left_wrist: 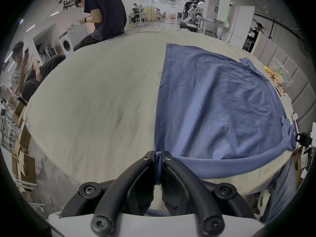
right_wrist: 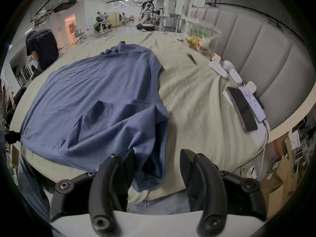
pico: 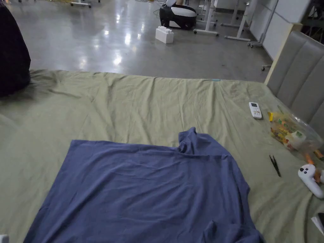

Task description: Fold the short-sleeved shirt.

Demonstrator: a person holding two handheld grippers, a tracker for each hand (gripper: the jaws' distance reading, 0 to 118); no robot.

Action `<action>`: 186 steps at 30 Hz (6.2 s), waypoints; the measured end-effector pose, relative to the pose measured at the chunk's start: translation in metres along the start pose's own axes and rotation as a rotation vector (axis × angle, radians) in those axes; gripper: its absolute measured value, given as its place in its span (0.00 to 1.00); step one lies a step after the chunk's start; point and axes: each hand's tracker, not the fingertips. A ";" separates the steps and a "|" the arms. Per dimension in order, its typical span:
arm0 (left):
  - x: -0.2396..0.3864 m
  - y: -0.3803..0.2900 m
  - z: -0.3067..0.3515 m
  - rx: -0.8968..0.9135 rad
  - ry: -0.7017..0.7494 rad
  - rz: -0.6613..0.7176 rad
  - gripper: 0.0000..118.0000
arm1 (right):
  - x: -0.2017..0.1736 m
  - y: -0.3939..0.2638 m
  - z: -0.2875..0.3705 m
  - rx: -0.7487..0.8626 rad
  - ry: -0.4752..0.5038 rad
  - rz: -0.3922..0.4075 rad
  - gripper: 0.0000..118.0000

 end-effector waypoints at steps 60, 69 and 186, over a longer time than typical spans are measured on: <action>0.045 0.195 -0.096 0.155 0.003 -0.092 0.06 | -0.025 0.197 -0.147 -0.073 -0.003 -0.003 0.07; 0.054 0.188 -0.088 0.171 0.003 -0.108 0.57 | -0.022 0.184 -0.125 0.120 -0.009 0.018 0.70; 0.012 0.137 -0.002 0.199 -0.167 0.037 0.02 | -0.018 0.169 -0.040 0.095 0.100 0.087 0.06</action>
